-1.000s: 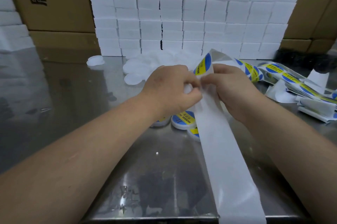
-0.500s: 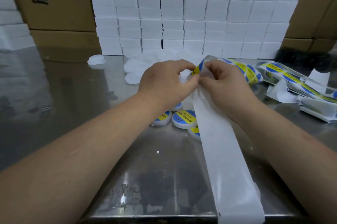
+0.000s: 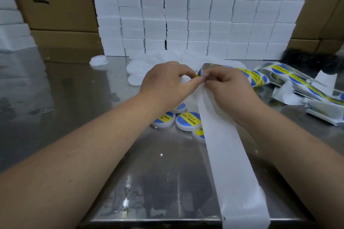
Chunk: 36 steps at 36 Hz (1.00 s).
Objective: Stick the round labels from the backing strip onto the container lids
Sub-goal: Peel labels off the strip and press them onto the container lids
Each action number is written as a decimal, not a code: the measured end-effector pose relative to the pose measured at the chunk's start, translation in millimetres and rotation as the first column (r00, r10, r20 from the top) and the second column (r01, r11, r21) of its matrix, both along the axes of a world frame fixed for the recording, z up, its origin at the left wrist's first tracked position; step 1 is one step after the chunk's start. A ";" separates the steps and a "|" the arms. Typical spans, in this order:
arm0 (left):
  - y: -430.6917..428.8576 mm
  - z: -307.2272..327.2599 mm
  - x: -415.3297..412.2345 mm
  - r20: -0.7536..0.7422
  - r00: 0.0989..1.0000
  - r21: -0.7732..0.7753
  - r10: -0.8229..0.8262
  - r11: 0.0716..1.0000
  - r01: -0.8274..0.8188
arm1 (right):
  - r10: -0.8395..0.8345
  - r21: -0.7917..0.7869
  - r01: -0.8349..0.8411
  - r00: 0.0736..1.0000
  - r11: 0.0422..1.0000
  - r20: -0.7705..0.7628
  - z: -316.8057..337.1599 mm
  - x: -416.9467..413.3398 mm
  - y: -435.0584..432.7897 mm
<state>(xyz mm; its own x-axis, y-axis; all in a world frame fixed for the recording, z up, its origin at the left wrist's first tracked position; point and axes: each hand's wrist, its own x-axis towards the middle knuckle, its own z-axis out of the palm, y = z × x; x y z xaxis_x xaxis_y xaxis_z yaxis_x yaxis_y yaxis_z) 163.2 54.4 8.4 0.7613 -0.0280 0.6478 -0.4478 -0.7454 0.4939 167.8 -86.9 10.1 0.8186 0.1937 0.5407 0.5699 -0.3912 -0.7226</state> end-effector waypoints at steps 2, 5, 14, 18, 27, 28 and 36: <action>-0.4 0.5 -1.3 -0.023 1.000 -0.026 -0.008 1.000 0.007 | -0.011 -0.038 0.011 1.000 0.999 0.019 0.6 0.6 -1.4; -0.2 1.2 -2.0 -0.064 0.997 -0.109 -0.037 0.994 0.030 | -0.009 -0.069 0.013 0.998 0.998 0.060 0.9 1.0 -1.8; 4.5 -0.2 0.3 -0.038 0.999 -0.086 -0.001 0.996 -0.002 | -0.065 -0.061 0.065 0.998 0.996 0.002 -2.9 5.2 -2.4; 4.7 -0.3 1.3 -0.037 0.999 -0.044 -0.003 0.999 0.001 | -0.056 -0.051 0.057 0.998 0.997 0.010 -2.1 6.7 -2.7; 2.0 -1.0 2.9 -0.011 1.000 0.099 0.023 0.995 -0.021 | 0.038 -0.049 -0.037 0.999 0.998 0.011 -2.9 3.9 -1.9; 2.0 -1.5 3.4 -0.010 1.000 0.110 0.027 0.994 -0.025 | 0.045 -0.058 -0.044 0.999 0.997 0.011 -3.3 4.5 -1.7; 5.8 -1.9 2.9 -0.067 0.997 -0.071 -0.043 0.997 0.038 | 0.004 -0.003 -0.004 1.000 1.000 -0.003 -3.1 4.8 -2.2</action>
